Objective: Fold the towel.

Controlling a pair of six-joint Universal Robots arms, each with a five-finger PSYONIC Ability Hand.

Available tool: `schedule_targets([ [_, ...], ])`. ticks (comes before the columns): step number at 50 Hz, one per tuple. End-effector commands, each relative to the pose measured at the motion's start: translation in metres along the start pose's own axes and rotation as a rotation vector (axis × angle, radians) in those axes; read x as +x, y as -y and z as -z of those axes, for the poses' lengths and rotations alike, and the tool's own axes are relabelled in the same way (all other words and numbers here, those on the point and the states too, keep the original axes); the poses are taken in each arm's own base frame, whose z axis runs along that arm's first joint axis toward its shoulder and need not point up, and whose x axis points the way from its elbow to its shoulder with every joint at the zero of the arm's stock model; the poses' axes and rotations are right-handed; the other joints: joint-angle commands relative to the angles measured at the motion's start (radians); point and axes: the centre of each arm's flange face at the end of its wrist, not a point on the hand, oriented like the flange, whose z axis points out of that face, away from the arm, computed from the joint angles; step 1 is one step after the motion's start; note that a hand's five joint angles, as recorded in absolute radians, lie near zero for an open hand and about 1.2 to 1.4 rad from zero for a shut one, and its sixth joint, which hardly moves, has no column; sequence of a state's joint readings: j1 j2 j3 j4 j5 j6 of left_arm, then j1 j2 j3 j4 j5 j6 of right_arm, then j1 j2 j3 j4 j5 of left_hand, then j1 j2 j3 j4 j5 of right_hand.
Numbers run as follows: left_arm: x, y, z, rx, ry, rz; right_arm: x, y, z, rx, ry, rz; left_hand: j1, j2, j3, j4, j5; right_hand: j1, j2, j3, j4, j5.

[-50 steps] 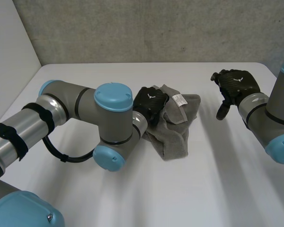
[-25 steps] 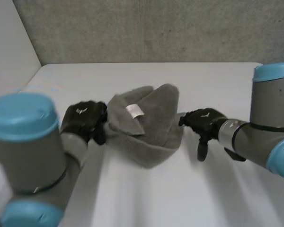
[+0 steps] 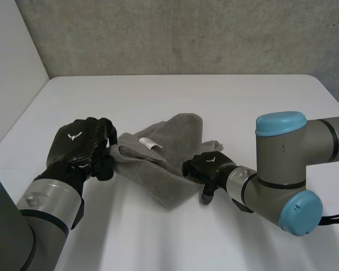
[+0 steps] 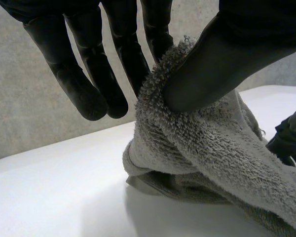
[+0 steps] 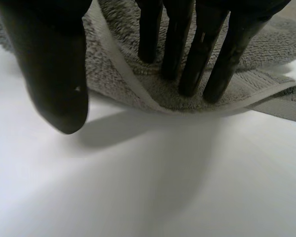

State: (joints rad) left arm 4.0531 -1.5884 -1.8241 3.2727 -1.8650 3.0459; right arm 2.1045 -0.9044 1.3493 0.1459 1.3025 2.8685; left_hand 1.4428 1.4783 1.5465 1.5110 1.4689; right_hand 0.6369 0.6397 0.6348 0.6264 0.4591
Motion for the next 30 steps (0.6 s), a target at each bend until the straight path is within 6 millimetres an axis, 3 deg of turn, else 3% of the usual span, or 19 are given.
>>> schedule_targets([
  [1,0.001,0.007,-0.001,0.024,-0.002,0.008,0.004,0.003,-0.008,0.057,-0.012,-0.091,-0.047,-0.082,-0.15,-0.115,-0.247,0.294,0.291,0.296,0.304,0.297],
  [7,0.002,0.014,-0.004,0.044,-0.001,0.016,0.001,0.005,-0.009,0.084,-0.006,-0.131,-0.047,-0.082,-0.15,-0.115,-0.247,0.758,0.755,0.76,0.769,0.762],
  [11,-0.001,0.021,-0.01,0.067,0.013,0.022,0.003,0.01,-0.008,0.101,-0.007,-0.138,-0.047,-0.082,-0.15,-0.115,-0.247,0.759,0.757,0.761,0.77,0.763],
  [14,-0.004,0.028,-0.014,0.089,0.025,0.027,0.011,0.024,-0.006,0.146,-0.02,-0.114,-0.047,-0.082,-0.15,-0.115,-0.247,0.759,0.757,0.761,0.77,0.763],
  [15,-0.007,0.037,-0.021,0.12,0.039,0.034,0.016,0.041,-0.004,0.199,-0.035,-0.089,-0.047,-0.082,-0.15,-0.115,-0.247,0.759,0.757,0.761,0.77,0.763],
  [16,-0.01,0.049,-0.03,0.166,0.057,0.043,0.016,0.041,-0.004,0.199,-0.035,-0.089,-0.047,-0.082,-0.15,-0.115,-0.247,0.759,0.757,0.761,0.77,0.763],
  [17,-0.01,0.049,-0.03,0.166,0.057,0.043,0.021,0.062,0.0,0.264,-0.052,-0.057,-0.047,-0.082,-0.15,-0.115,-0.247,0.759,0.757,0.761,0.77,0.763],
  [18,-0.012,0.067,-0.04,0.232,0.067,0.06,0.031,0.091,0.008,0.356,-0.094,-0.015,-0.047,-0.082,-0.15,-0.115,-0.247,0.759,0.757,0.761,0.77,0.763],
  [19,-0.013,0.085,-0.051,0.3,0.075,0.075,0.031,0.091,0.008,0.357,-0.095,-0.015,-0.047,-0.082,-0.15,-0.115,-0.247,0.759,0.757,0.761,0.77,0.763],
  [20,-0.013,0.085,-0.051,0.301,0.075,0.076,0.045,0.128,0.02,0.487,-0.146,0.03,-0.047,-0.082,-0.15,-0.115,-0.247,0.759,0.757,0.761,0.77,0.763],
  [21,-0.011,0.103,-0.062,0.366,0.077,0.092,0.067,0.16,0.033,0.625,-0.227,0.054,-0.047,-0.082,-0.15,-0.115,-0.247,0.759,0.757,0.761,0.77,0.763],
  [22,-0.009,0.122,-0.072,0.435,0.077,0.113,0.067,0.161,0.033,0.626,-0.228,0.055,-0.047,-0.082,-0.15,-0.115,-0.247,0.759,0.757,0.761,0.77,0.763],
  [23,-0.009,0.122,-0.072,0.436,0.077,0.114,0.084,0.188,0.047,0.768,-0.312,0.075,-0.047,-0.082,-0.15,-0.115,-0.247,0.759,0.757,0.761,0.77,0.763],
  [24,-0.009,0.142,-0.077,0.503,0.084,0.141,0.096,0.21,0.063,0.902,-0.384,0.089,-0.047,-0.082,-0.15,-0.115,-0.247,0.759,0.757,0.761,0.77,0.763],
  [25,-0.009,0.142,-0.077,0.503,0.084,0.142,0.097,0.21,0.063,0.904,-0.385,0.089,-0.047,-0.082,-0.15,-0.115,-0.247,0.759,0.757,0.761,0.77,0.763],
  [26,-0.01,0.156,-0.08,0.552,0.087,0.161,0.098,0.23,0.084,1.026,-0.432,0.11,-0.047,-0.082,-0.15,-0.115,-0.247,0.759,0.757,0.761,0.77,0.763],
  [27,-0.013,0.167,-0.082,0.584,0.097,0.187,0.098,0.231,0.084,1.027,-0.432,0.11,-0.047,-0.082,-0.15,-0.115,-0.247,0.759,0.757,0.761,0.77,0.763],
  [29,-0.013,0.169,-0.083,0.595,0.103,0.216,0.091,0.243,0.111,1.099,-0.429,0.14,-0.047,-0.082,-0.15,-0.115,-0.247,0.759,0.757,0.761,0.77,0.763],
  [30,-0.014,0.166,-0.083,0.588,0.108,0.243,0.091,0.243,0.111,1.099,-0.429,0.141,-0.047,-0.082,-0.15,-0.115,-0.247,0.759,0.757,0.761,0.77,0.763],
])
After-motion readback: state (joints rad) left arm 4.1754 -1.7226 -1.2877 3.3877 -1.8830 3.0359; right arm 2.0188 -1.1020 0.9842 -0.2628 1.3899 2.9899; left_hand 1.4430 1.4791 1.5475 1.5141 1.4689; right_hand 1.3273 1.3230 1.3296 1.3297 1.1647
